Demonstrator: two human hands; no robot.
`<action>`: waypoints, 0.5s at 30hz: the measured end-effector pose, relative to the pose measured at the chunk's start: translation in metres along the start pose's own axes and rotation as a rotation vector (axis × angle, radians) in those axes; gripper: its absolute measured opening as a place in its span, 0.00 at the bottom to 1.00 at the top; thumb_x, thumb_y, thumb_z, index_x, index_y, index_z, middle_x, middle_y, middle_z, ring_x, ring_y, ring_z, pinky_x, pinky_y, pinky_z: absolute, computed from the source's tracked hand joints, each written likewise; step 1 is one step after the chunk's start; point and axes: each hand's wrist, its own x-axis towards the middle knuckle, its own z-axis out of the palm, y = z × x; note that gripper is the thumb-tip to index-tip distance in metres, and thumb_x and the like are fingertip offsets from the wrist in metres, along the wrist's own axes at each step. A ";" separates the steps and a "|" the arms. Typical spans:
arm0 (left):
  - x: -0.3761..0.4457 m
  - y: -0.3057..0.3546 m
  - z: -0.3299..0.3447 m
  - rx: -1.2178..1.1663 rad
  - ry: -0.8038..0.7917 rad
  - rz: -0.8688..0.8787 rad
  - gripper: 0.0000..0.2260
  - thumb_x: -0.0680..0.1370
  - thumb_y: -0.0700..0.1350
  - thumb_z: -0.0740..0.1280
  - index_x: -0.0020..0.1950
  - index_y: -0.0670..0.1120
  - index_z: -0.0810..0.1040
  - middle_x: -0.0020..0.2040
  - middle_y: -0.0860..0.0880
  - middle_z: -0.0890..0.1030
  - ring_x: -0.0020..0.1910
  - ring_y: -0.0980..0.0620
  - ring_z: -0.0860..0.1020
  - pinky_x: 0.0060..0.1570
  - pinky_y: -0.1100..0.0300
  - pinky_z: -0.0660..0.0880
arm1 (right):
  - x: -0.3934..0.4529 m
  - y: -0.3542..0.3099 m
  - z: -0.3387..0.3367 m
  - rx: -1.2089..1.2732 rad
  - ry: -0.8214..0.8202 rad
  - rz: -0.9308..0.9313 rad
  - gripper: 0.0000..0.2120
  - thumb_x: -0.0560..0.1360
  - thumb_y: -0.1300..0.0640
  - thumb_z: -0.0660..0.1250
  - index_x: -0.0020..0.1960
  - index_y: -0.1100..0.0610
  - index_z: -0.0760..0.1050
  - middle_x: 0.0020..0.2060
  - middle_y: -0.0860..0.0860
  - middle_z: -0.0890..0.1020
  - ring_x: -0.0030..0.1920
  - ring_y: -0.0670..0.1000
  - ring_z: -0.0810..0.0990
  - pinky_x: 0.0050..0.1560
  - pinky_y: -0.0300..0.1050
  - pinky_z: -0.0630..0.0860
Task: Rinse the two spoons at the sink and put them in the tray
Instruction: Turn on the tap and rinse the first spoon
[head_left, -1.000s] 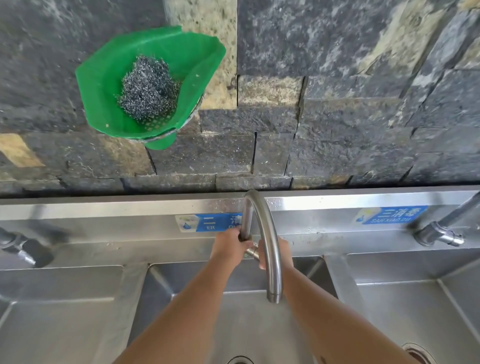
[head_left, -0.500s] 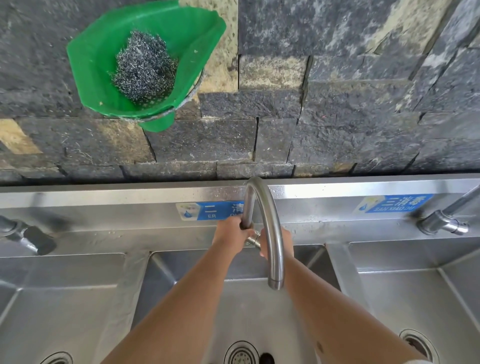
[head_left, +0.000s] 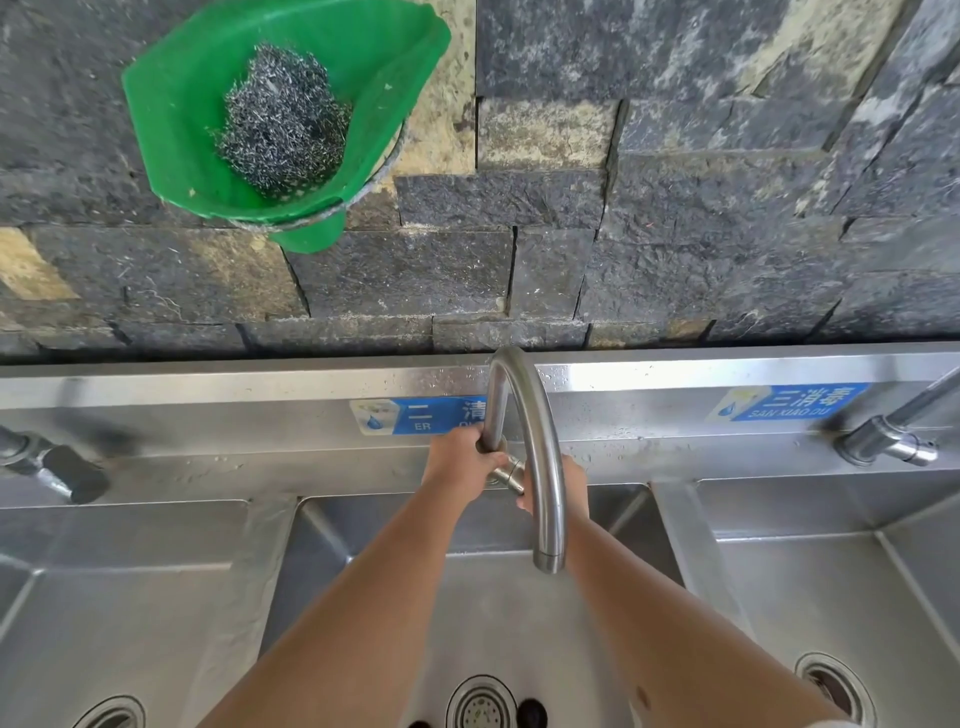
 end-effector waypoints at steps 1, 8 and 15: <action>0.000 -0.001 0.000 -0.002 0.003 0.002 0.17 0.75 0.38 0.66 0.31 0.55 0.70 0.33 0.55 0.71 0.30 0.58 0.70 0.24 0.66 0.64 | -0.001 0.000 -0.001 0.004 -0.003 0.041 0.07 0.78 0.66 0.62 0.42 0.61 0.73 0.50 0.64 0.81 0.56 0.63 0.79 0.59 0.57 0.75; 0.004 -0.009 0.006 -0.074 0.012 -0.007 0.16 0.74 0.39 0.67 0.30 0.56 0.71 0.33 0.55 0.73 0.29 0.58 0.70 0.25 0.65 0.64 | 0.000 0.013 0.001 0.088 -0.024 -0.017 0.03 0.78 0.65 0.65 0.49 0.65 0.77 0.34 0.51 0.78 0.37 0.52 0.79 0.54 0.56 0.79; -0.003 -0.019 0.009 -0.293 -0.062 -0.075 0.11 0.74 0.41 0.70 0.45 0.60 0.79 0.47 0.50 0.81 0.47 0.47 0.81 0.47 0.49 0.82 | -0.005 0.037 0.003 -0.008 -0.095 -0.025 0.08 0.79 0.59 0.63 0.54 0.61 0.76 0.35 0.48 0.79 0.41 0.51 0.81 0.53 0.54 0.80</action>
